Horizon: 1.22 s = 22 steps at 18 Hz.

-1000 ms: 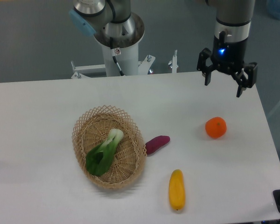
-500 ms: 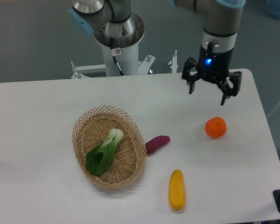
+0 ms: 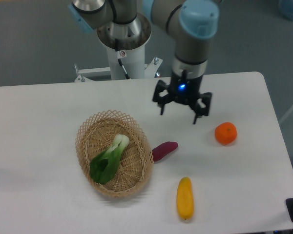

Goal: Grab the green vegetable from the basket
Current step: 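Move the open gripper over the wicker basket above the bok choy, then lower the gripper into the basket around the bok choy stem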

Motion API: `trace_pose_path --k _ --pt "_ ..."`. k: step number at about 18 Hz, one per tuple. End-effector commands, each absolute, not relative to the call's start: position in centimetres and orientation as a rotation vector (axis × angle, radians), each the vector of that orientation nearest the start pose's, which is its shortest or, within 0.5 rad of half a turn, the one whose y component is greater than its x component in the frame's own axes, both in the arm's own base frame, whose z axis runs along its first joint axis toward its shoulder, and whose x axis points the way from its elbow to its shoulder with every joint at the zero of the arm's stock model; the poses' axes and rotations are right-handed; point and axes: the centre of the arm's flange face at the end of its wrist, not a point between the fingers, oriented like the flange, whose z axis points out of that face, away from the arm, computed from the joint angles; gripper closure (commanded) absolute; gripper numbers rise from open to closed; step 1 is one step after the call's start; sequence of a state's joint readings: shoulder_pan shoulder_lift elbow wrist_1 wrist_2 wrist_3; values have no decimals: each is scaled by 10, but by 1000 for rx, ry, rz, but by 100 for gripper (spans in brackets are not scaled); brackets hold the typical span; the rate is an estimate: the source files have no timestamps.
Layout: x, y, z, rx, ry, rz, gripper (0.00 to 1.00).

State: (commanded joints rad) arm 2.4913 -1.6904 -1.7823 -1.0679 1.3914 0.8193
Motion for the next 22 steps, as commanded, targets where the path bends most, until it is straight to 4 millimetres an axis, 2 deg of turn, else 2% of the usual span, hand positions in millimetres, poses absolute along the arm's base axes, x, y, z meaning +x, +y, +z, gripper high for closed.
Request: trace_pose_path --k 3,5,8,10,12,16,18,22 --pt "-301 462 346 -2907 -54 -5 0" --pt "-288 464 324 -2923 -28 -10 0" --pt "-262 479 293 -2940 46 -45 0" --pt "-257 489 276 -2954 49 -26 0" --pt "-244 499 265 -2972 72 -12 0" --pt "-243 504 239 -3014 96 -30 0" --pt "-233 510 229 -3016 119 -28 0" --pt "-229 505 211 -3025 119 -24 0"
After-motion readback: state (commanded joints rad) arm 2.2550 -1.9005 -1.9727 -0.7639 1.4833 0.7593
